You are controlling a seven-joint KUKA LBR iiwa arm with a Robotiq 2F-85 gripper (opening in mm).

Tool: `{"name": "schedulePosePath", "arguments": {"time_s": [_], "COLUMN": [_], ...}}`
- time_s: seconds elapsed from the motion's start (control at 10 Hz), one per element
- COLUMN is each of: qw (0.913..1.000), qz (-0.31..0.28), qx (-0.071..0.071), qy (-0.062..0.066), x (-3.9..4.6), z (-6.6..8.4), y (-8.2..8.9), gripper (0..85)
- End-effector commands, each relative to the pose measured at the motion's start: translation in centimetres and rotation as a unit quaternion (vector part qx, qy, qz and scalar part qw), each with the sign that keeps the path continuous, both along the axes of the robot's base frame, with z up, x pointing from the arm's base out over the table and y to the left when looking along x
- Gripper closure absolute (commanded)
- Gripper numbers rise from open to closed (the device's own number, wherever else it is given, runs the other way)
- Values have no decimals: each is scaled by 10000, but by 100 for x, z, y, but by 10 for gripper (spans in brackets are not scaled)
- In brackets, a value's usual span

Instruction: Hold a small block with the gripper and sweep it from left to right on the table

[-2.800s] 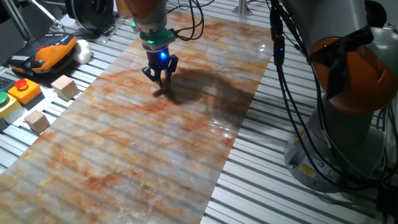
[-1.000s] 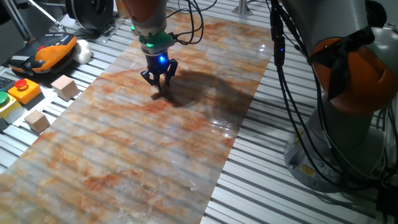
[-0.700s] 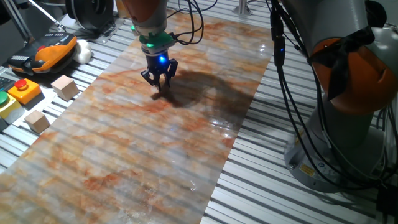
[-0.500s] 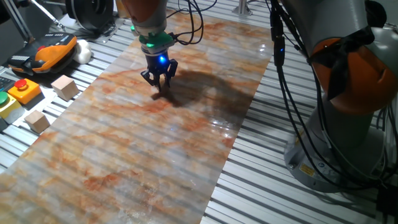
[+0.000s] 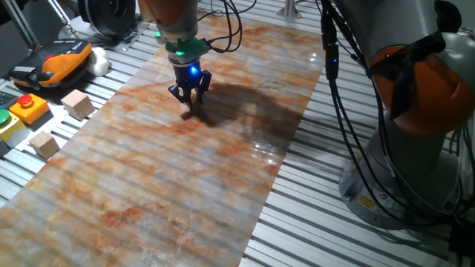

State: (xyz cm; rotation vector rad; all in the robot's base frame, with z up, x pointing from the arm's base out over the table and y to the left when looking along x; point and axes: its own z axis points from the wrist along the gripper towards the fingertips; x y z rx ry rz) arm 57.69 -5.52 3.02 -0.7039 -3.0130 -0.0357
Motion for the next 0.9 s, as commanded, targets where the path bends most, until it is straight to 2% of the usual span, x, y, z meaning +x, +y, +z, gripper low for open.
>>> {"name": "schedulePosePath", "arguments": {"time_s": [0.0,0.1,0.3,0.6,0.7,0.8], "qw": [10000,9999,9998,9995,9995,9995], "qz": [28,68,169,256,284,313], "qx": [-46,-95,-96,-204,-102,-77], "qy": [-4,-2,32,0,2,1], "x": [6,6,6,6,6,6], "z": [3,3,3,3,3,3], "y": [-2,-2,-2,-2,-2,-2], "gripper": [850,850,850,850,850,850]}}
